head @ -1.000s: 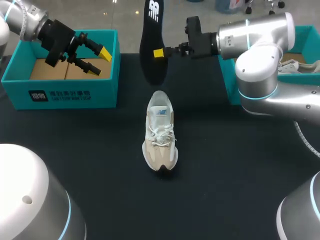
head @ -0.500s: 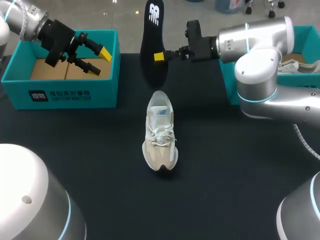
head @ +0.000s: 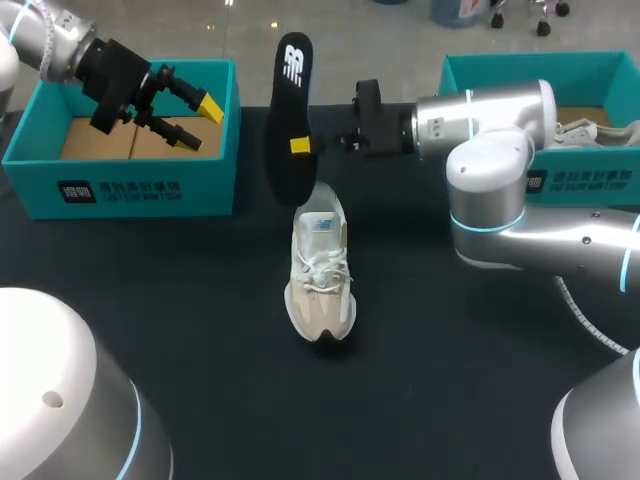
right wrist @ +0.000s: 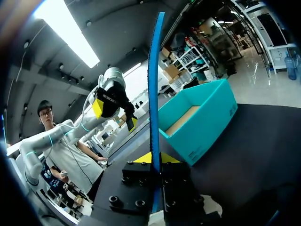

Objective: Take the shoe out of the shoebox, open the shoe tongue, remove and reinsert the insole, then place the shoe into the shoebox

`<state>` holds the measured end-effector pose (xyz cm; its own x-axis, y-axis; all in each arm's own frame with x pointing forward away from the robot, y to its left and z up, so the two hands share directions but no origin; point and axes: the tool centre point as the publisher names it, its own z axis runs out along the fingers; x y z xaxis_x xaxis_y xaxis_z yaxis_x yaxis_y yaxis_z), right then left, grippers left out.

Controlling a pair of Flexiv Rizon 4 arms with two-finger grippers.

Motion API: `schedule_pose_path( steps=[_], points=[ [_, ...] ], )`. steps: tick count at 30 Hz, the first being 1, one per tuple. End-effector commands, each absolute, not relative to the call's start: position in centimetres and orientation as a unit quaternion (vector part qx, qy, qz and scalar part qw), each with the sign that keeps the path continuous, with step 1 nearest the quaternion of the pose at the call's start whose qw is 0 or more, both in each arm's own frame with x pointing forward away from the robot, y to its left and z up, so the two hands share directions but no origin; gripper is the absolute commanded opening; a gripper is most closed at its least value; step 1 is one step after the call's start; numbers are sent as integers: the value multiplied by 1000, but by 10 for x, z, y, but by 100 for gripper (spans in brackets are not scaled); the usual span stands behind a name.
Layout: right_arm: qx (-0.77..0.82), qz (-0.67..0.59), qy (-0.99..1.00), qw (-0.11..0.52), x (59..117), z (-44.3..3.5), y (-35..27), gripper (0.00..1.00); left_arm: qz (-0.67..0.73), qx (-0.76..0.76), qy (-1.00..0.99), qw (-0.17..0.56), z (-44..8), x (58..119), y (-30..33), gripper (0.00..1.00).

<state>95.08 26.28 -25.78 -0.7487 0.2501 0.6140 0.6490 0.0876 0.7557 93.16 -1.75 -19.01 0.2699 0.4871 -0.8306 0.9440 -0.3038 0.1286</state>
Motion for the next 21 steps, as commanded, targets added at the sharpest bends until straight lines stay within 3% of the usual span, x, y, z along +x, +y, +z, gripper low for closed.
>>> schedule_pose_path(
  steps=[1,21],
  points=[
    [-317,-605,-713,161,948,-265,267,0,-350,728,492,324,-190,931,-17,100],
    [-317,-598,-721,151,949,-266,268,0,-350,728,492,324,-190,931,-17,100]
  ],
)
